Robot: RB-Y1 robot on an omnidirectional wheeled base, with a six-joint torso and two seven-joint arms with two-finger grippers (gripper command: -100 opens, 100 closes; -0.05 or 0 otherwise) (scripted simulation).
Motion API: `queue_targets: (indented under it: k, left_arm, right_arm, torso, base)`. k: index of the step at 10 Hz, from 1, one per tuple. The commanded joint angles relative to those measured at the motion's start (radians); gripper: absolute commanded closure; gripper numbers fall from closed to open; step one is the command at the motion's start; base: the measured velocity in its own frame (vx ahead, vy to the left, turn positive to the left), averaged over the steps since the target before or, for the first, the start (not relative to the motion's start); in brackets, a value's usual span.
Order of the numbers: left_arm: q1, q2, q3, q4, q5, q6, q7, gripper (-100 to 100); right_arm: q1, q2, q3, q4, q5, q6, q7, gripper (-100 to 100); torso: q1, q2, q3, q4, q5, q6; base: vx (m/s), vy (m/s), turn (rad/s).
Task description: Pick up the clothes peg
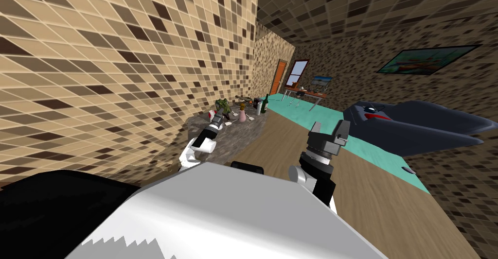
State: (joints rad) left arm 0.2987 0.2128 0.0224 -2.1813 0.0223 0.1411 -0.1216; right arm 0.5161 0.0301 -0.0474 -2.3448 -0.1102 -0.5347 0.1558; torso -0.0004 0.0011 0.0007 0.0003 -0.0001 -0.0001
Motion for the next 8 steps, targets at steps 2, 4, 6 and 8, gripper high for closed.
queue_targets:
  k: [2, 4, 6, 8]
  left_arm:
    - [-0.029, 0.016, 0.006, 0.009, 0.015, 0.068, -0.008, -100]
    - [-0.052, 0.027, 0.01, 0.017, 0.026, 0.125, -0.016, -100]
    - [-0.052, 0.027, 0.01, 0.017, 0.026, 0.17, -0.016, -100]
    - [-0.076, 0.036, 0.013, 0.026, 0.039, 0.237, -0.025, -100]
  right_arm:
    - [0.0, 0.0, 0.0, 0.0, 0.0, 0.0, 0.0, 0]
    - [0.0, 0.0, 0.0, 0.0, 0.0, 0.0, 0.0, 0]
    - [0.0, 0.0, 0.0, 0.0, 0.0, 0.0, 0.0, 0]
    - [0.0, 0.0, 0.0, 0.0, 0.0, 0.0, 0.0, 0]
  torso:
    - [0.0, -0.001, 0.0, 0.0, 0.0, 0.0]
    - [0.0, -0.001, 0.0, 0.0, 0.0, 0.0]
    - [0.0, 0.0, 0.0, 0.0, 0.0, 0.0]
    - [0.0, -0.001, -0.001, 0.0, 0.0, 0.0]
  base:
    - [-0.009, -0.005, -0.009]
    - [-0.013, -0.008, -0.02]
    - [-0.009, -0.005, -0.008]
    - [-0.009, -0.006, -0.021]
